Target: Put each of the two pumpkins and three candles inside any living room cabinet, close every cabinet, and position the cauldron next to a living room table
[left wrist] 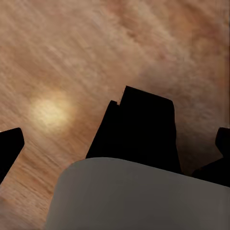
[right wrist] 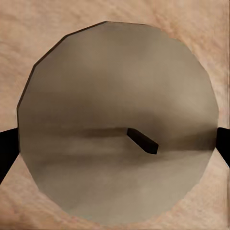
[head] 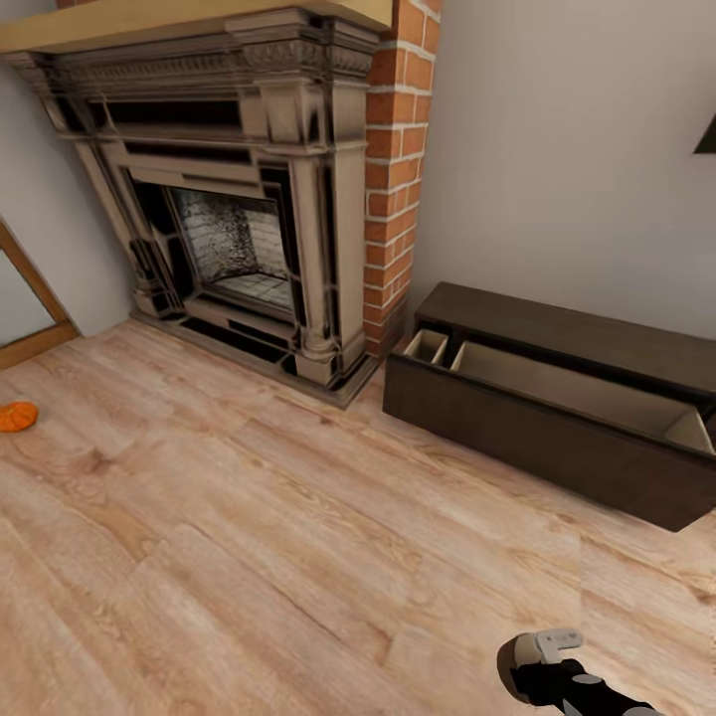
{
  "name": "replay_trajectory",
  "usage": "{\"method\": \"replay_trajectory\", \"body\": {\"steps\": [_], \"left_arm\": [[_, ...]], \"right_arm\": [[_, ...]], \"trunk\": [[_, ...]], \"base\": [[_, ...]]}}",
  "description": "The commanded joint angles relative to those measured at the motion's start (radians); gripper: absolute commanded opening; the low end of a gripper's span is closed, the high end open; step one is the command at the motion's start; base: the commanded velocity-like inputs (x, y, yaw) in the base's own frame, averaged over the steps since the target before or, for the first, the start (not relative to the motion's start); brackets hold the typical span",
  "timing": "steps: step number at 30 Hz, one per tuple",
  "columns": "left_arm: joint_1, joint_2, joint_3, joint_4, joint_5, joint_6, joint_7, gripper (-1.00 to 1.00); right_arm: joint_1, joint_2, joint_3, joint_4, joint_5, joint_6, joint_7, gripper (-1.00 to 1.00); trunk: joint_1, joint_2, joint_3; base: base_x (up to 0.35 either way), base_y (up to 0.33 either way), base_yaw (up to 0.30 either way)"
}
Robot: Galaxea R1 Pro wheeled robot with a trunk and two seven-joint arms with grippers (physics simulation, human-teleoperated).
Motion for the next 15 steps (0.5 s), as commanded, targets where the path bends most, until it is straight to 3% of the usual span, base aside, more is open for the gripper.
{"method": "replay_trajectory", "body": {"steps": [1, 15], "left_arm": [[0.0, 0.0, 0.0, 0.0, 0.0, 0.0, 0.0, 1.0], [0.0, 0.0, 0.0, 0.0, 0.0, 0.0, 0.0, 1.0]], "right_arm": [[0.0, 0.0, 0.0, 0.0, 0.0, 0.0, -0.001, -1.0], [0.0, 0.0, 0.0, 0.0, 0.0, 0.0, -0.001, -1.0]], "trunk": [[0.0, 0.0, 0.001], [0.0, 0.0, 0.012]], "base": [[0.272, 0.0, -0.279], [0.271, 0.0, -0.276]]}}
